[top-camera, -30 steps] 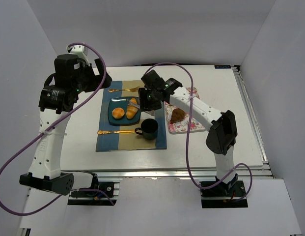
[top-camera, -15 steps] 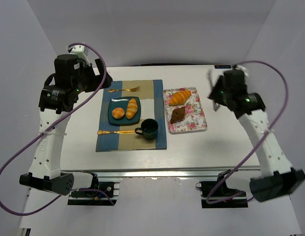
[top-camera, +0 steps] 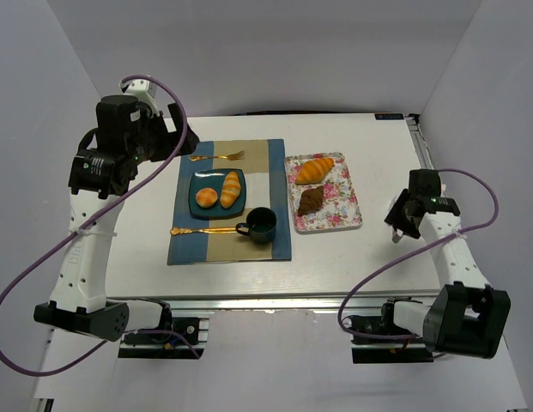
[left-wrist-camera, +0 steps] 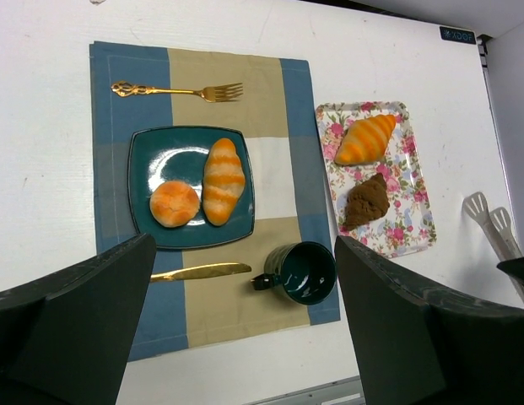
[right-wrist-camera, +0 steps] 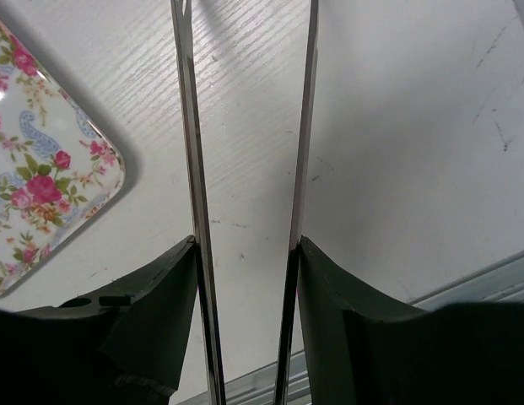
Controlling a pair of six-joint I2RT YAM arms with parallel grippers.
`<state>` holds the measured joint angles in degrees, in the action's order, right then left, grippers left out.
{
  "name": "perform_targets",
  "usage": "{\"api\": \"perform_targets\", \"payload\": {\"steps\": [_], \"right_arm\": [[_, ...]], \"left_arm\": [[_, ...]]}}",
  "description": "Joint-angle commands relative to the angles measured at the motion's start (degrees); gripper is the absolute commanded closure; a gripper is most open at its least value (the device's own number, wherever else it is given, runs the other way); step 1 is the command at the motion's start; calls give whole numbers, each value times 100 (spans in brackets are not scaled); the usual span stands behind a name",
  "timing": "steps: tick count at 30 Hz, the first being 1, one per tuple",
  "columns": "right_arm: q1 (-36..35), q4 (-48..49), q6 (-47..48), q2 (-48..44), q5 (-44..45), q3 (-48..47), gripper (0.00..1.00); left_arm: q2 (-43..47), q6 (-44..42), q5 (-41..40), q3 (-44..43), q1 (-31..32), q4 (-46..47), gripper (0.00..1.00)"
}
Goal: Place the bread
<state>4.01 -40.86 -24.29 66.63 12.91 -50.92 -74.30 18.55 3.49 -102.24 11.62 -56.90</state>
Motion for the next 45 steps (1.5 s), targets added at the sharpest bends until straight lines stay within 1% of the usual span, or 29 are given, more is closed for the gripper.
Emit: {"api": "perform_targets", "payload": {"steps": [1, 4, 8, 15, 16, 18, 19, 20, 23, 27, 29, 34, 39, 42, 45], "right_arm": [[56, 649, 206, 244, -209, 64, 46], [47, 632, 223, 595, -280, 99, 44], [56, 518, 144, 842, -359, 169, 37], [56, 553, 118, 1229, -552, 363, 34], [56, 570, 135, 1247, -561, 372, 32], [47, 527, 153, 1299, -570, 337, 24], [56, 500, 162, 1308, -570, 311, 13], [56, 457, 153, 1300, -553, 276, 11], [47, 45, 74, 1046, -491, -40, 11], [56, -483, 12, 475, -464, -838, 11], [47, -807, 4, 351, -604, -1077, 11], [56, -897, -67, -158, -1166, -1596, 11], [56, -1099, -251, -686, -1168, -1737, 11], [47, -1327, -216, -1002, -1036, -1641, 11], [47, -1486, -207, -1266, -913, -1343, 11]], "left_arm": [[197, 26, 65, 46, 42, 48, 2], [197, 18, 47, 46, 42, 39, 2], [206, 17, 12, 28, 42, 48, 2], [171, 26, 12, 2, 42, 66, 2], [171, 18, 12, -7, 42, 65, 2], [171, 18, -6, 11, 42, 57, 2], [171, 9, -6, 2, 42, 48, 2], [171, 0, -15, -7, 42, 48, 2], [144, -17, -32, -33, 42, 30, 2], [118, -18, -58, -60, 42, 30, 2], [109, -18, -59, -77, 42, 22, 2], [13, -9, -41, -182, 42, 22, 2], [-93, 26, 29, -367, 42, 65, 2], [-102, 140, 222, -315, 42, 170, 2], [-119, 281, 495, -288, 42, 303, 2]]}}
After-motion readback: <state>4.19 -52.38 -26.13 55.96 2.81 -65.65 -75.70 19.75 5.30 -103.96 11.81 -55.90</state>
